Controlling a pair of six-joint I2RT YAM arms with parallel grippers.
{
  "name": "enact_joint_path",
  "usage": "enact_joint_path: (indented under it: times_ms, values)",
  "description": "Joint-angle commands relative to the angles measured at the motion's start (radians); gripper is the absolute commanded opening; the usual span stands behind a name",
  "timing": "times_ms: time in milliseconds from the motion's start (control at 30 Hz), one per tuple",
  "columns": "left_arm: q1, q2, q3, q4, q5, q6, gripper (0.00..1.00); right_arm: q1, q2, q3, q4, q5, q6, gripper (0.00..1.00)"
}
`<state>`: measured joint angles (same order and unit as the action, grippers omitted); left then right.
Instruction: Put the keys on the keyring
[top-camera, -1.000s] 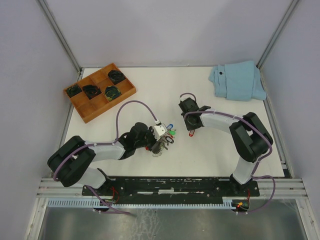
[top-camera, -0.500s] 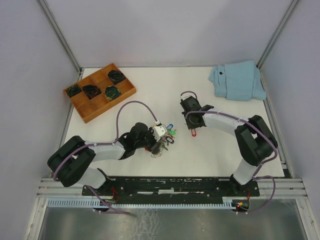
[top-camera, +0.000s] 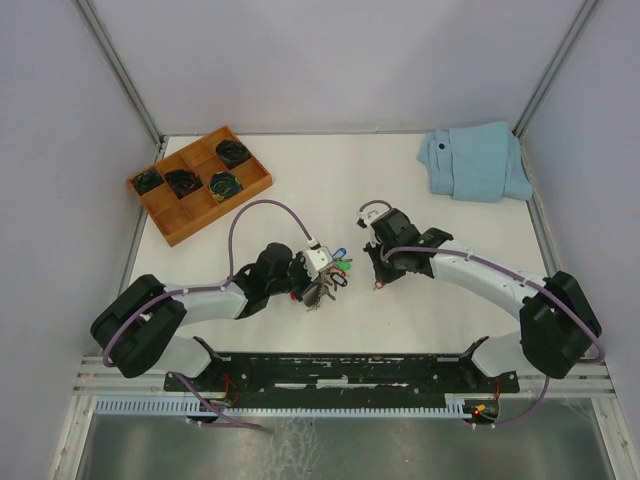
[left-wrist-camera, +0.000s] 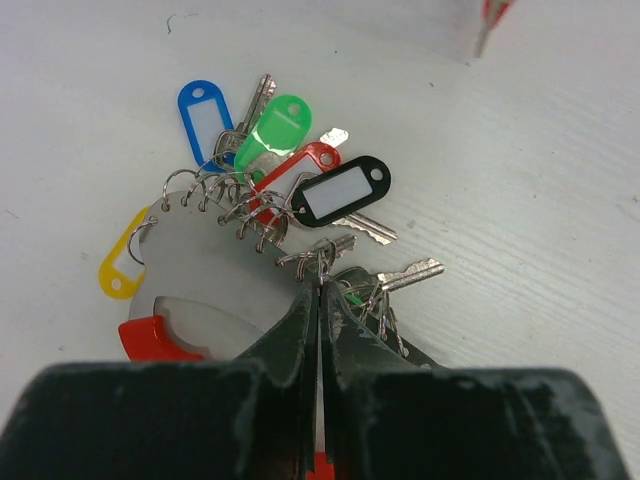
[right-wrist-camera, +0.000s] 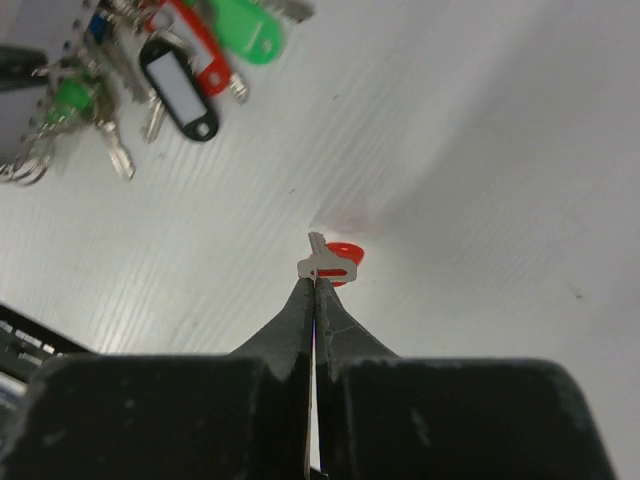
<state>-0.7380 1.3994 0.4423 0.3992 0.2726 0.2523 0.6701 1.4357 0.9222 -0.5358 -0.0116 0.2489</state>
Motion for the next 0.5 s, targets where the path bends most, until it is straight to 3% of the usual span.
enact_joint_path:
  times_ms: [0, 233, 467]
  values:
    - [0.008, -0.031, 0.002, 0.069, 0.032, -0.028, 0.03, 0.068, -0.094, 0.013, -0.148, -0.034, 0.039, 0.01]
    - [0.009, -0.040, -0.001, 0.069, 0.043, -0.031, 0.03, 0.091, -0.031, 0.038, -0.211, -0.013, 0.075, 0.01]
    - [0.010, -0.033, -0.002, 0.069, 0.048, -0.033, 0.03, 0.090, 0.136, 0.109, -0.091, 0.117, 0.046, 0.01]
